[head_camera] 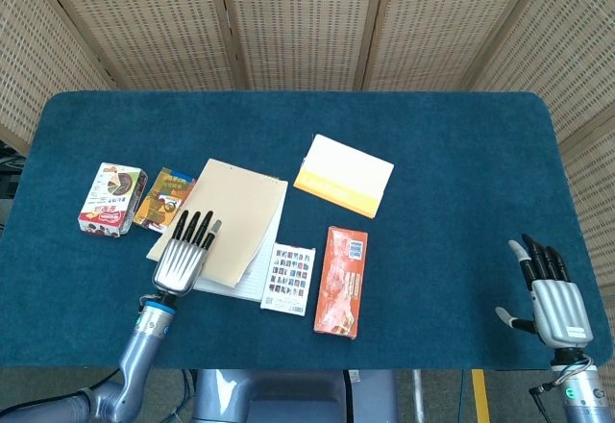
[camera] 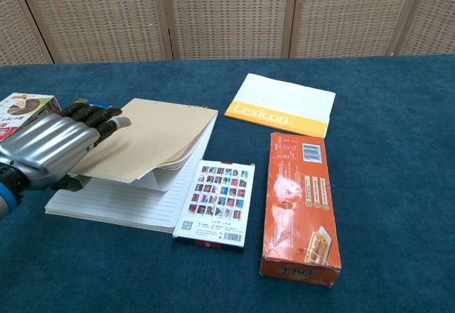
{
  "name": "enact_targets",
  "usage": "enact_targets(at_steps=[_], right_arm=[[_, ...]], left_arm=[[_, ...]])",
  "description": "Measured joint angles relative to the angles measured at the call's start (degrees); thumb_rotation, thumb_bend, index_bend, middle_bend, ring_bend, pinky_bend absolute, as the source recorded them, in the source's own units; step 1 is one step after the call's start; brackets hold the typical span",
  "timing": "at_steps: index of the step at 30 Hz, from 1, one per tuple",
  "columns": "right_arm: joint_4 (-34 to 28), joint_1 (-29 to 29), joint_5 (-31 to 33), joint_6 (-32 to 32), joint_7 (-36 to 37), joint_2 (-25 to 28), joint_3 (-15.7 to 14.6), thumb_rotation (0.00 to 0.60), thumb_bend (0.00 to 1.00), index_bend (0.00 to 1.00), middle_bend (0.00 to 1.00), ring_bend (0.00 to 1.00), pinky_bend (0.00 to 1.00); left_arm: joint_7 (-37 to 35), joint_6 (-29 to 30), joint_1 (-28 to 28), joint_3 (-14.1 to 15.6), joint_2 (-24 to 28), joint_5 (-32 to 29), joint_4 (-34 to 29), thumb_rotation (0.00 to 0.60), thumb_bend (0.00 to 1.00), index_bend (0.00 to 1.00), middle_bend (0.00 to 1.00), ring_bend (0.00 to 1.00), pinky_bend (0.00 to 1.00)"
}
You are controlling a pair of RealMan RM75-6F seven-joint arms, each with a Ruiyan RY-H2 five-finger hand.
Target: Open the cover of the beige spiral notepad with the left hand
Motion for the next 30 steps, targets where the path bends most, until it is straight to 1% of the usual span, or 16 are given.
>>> enact_targets(at_steps=[1,4,11,13,16,18,21,30], right_arm=[[0.0,0.0,0.0,0.0,0.1,0.0,0.0,0.600,0.00,0.00,0.00,0.00,0.00],[-0.1,0.0,0.0,0.0,0.2,0.1,0.0,0.600,0.00,0.00,0.00,0.00,0.00],[-0.1,0.0,0.0,-0.1,0.6,0.1,0.0,0.600,0.00,0.00,0.00,0.00,0.00],[-0.1,0.0,0.0,-0.2,0.6,0.1,0.0,0.600,0.00,0.00,0.00,0.00,0.00],[-0.2,0.0,0.1,-0.2,0.8,0.2,0.0,0.600,0.00,0.00,0.00,0.00,0.00],[-0.2,0.1,0.1,-0.2,0.8,0.2,0.1,0.600,0.00,0.00,0.00,0.00,0.00],[-0.2,0.0,0.1,-0.2,0.8,0.2,0.0,0.600,0.00,0.00,0.00,0.00,0.00],[-0.2,0.0,0.2,-0.1,1.0,0.2,0.1,0.600,0.00,0.00,0.00,0.00,0.00]], left_arm=[[0.0,0.0,-0.3,-0.3,0.1,-0.3,0.0,0.600,0.59,0.20,0.00,0.00,0.00],[0.2,-0.2,-1.1,-1.0,0.4,-1.1,-0.1,0.600,0.60,0.30,0.00,0.00,0.00],[1.5,-1.1,-2.8,-2.5,1.4,-3.2,-1.1,0.600,0.61,0.44,0.00,0.00,0.00],[1.9,-1.1,-3.3,-2.8,1.8,-3.7,-1.4,0.600,0.62,0.52,0.00,0.00,0.00],[2.0,-0.6,-3.9,-2.9,2.1,-3.5,-1.5,0.600,0.63,0.68,0.00,0.00,0.00],[1.6,-0.1,-4.0,-2.9,2.2,-3.4,-1.5,0.600,0.64,0.75,0.00,0.00,0.00],[0.8,1.0,-4.1,-2.8,2.2,-2.8,-1.3,0.600,0.64,0.78,0.00,0.00,0.00],[0.7,2.1,-4.2,-1.4,3.8,-2.3,-1.0,0.600,0.64,0.80,0.00,0.00,0.00]])
